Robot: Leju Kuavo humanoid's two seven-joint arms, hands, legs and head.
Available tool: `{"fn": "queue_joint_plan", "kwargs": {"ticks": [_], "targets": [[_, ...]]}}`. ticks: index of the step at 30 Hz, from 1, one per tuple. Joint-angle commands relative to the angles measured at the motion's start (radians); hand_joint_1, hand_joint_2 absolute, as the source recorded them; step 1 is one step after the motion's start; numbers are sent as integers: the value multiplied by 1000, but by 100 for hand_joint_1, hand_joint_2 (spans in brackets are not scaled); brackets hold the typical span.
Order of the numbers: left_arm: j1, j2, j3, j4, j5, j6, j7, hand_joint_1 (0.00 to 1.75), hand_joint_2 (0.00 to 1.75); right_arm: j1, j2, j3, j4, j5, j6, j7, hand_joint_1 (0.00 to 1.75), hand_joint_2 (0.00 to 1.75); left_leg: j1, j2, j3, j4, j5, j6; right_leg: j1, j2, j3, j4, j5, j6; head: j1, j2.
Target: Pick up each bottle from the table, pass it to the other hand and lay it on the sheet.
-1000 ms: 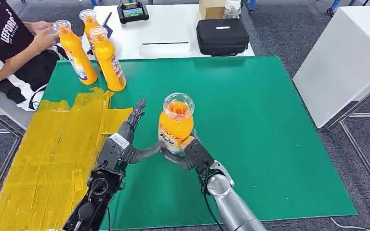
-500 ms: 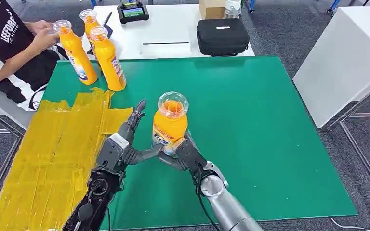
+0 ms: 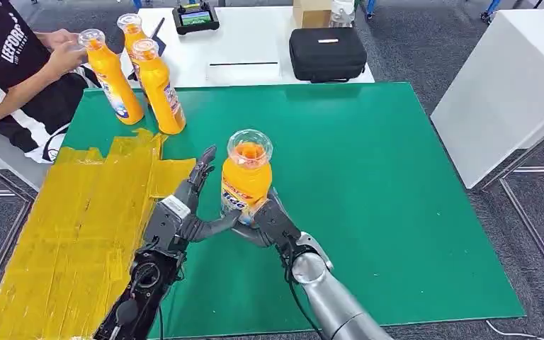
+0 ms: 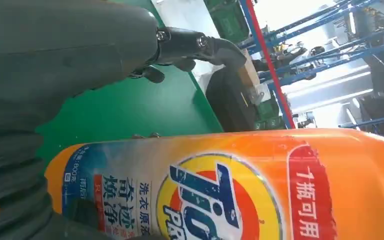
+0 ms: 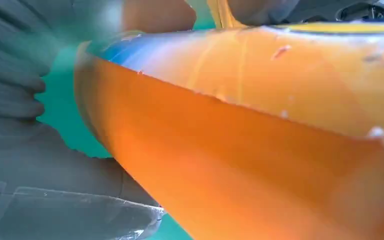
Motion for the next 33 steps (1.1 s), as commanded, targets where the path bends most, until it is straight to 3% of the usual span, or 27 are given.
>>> {"fn": "queue_joint_plan", "kwargs": {"ticks": [1, 2, 3, 6, 9, 27, 28, 29, 30, 33], "targets": [[-53, -2, -46, 62, 8, -14, 14, 0, 175, -68, 13, 102, 99, 42, -10, 17, 175, 175, 1, 1, 4, 0, -1, -2, 1, 1, 4, 0, -1, -1, 0, 0], [-58, 1, -49, 68, 14, -15, 16, 0, 175, -66, 15, 115, 102, 54, -14, 20, 175, 175, 2, 1, 10, 1, -4, -4, 1, 3, 10, 0, -4, -3, 0, 0], [-61, 3, -51, 71, 18, -15, 16, 0, 175, -65, 17, 122, 105, 61, -15, 22, 175, 175, 1, 0, 3, 0, -1, -2, 1, 1, 4, -1, -1, -1, 0, 0], [-68, 1, -57, 78, 26, -15, 16, 0, 175, -67, 19, 138, 116, 84, -37, 30, 175, 175, 2, 0, 9, 0, -3, -4, 1, 1, 10, -1, -3, -3, 0, 0], [-68, -3, -63, 74, 31, -16, 16, 0, 175, -83, 16, 136, 143, 97, -63, 40, 175, 175, 1, 0, 4, 0, -1, -2, 1, 0, 4, -1, -1, -1, 0, 0], [-72, -15, -41, 68, 76, -7, 21, 0, 175, -109, 40, 150, 227, 107, -74, 38, 175, 175, 2, 0, 7, 0, -3, -3, 1, 1, 8, -1, -3, -2, 0, 0], [-72, -21, -28, 65, 100, -4, 19, 87, 175, -111, 41, 151, 231, 108, -74, 40, 175, 175, 1, 0, 5, 0, -1, -2, 1, 0, 5, -1, -2, -2, 0, 0], [-76, -23, -22, 64, 116, -3, 19, 157, 175, -113, 43, 153, 235, 109, -75, 41, 175, 175, 2, -1, 7, 0, -3, -3, 1, 0, 8, -1, -3, -2, 0, 0], [-78, -24, -19, 64, 125, -3, 21, 175, 175, -114, 44, 153, 237, 108, -75, 42, 175, 175, 1, 0, 4, 0, -1, -2, 1, 0, 4, -1, -1, -1, 0, 0], [-86, -22, -17, 69, 144, -2, 23, 175, 175, -117, 42, 151, 240, 104, -77, 42, 175, 175, 2, -1, 6, 1, -2, -3, 1, 0, 7, -1, -3, -2, 0, 0]]}}
